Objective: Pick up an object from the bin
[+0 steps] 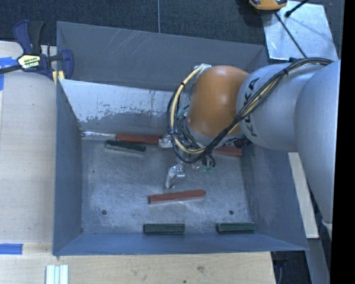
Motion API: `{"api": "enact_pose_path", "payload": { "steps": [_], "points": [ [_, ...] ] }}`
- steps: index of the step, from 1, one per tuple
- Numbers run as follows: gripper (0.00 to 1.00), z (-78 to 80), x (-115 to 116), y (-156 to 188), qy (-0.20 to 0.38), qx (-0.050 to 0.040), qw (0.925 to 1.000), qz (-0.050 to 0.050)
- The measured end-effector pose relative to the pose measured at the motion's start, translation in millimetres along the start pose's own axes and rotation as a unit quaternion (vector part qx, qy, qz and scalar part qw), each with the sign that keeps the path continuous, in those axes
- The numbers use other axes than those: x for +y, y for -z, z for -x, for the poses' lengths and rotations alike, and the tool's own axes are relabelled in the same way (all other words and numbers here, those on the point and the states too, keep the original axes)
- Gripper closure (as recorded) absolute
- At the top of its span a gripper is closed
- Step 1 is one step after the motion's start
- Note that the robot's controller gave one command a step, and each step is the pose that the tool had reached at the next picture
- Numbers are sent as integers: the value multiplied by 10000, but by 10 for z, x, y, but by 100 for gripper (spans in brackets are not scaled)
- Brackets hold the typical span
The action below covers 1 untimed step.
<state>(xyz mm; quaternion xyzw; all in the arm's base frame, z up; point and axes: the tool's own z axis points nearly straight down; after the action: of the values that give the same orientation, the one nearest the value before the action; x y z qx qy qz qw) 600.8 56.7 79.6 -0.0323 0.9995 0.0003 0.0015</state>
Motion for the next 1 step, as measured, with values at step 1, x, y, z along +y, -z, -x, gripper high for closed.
{"api": "enact_pose_path", "payload": {
  "steps": [1],
  "points": [
    [0,-49,-396,250,301,9,9995,7]
  ]
}}
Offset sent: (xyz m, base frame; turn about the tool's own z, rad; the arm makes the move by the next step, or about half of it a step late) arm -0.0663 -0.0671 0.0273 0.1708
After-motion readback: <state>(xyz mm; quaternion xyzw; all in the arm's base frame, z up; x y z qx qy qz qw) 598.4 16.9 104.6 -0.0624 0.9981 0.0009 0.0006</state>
